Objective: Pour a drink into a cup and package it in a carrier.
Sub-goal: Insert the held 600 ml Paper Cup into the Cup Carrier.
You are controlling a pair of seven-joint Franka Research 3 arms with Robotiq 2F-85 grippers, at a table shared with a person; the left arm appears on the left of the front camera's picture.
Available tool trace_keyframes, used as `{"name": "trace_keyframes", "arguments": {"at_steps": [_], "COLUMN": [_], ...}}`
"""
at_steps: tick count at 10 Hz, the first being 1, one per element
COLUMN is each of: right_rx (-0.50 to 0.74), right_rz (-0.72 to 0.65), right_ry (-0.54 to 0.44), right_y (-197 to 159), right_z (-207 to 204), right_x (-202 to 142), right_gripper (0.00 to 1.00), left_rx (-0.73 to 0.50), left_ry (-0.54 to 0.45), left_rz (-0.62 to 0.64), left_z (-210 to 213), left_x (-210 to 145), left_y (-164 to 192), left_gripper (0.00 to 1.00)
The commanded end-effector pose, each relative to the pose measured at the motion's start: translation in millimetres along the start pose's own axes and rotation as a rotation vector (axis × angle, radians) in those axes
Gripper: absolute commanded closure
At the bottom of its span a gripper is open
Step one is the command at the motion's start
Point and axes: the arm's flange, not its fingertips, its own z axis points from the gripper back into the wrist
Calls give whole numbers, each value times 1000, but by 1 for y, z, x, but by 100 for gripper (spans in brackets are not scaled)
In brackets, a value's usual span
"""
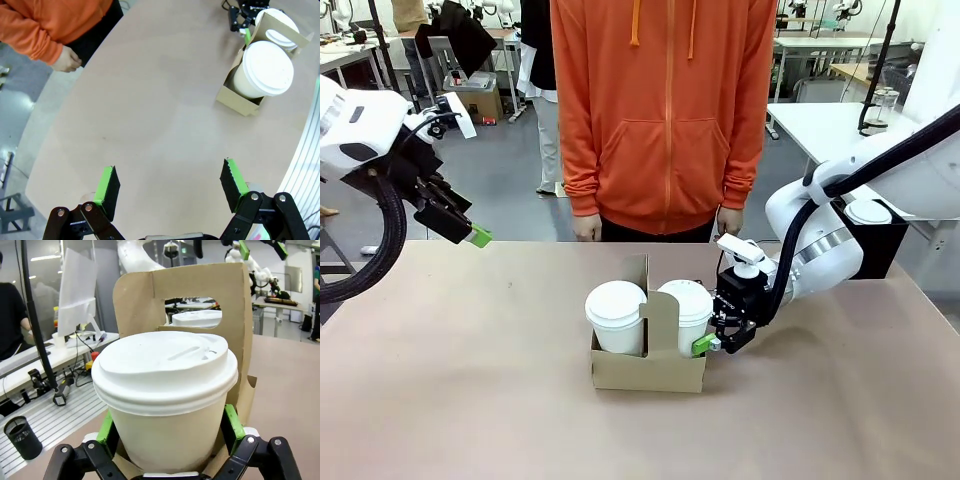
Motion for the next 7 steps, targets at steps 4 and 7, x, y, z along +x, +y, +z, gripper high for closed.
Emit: {"name": "trace_keyframes", "arguments": {"at_steps": [4, 7], "right_rx": [-56, -255], "right_rz": [91, 70], "right_ry": [87, 169], "right_y": [18, 47], "right_z": [38, 88], "right_x": [33, 68], "right_gripper": [0, 0], "left_rx": [3, 3], "left_ry": [13, 13], "left_rz": [11, 11], "left_z": [3, 3], "left_x": [0, 0], "left_y": [-2, -2], "left_gripper": [0, 0]}}
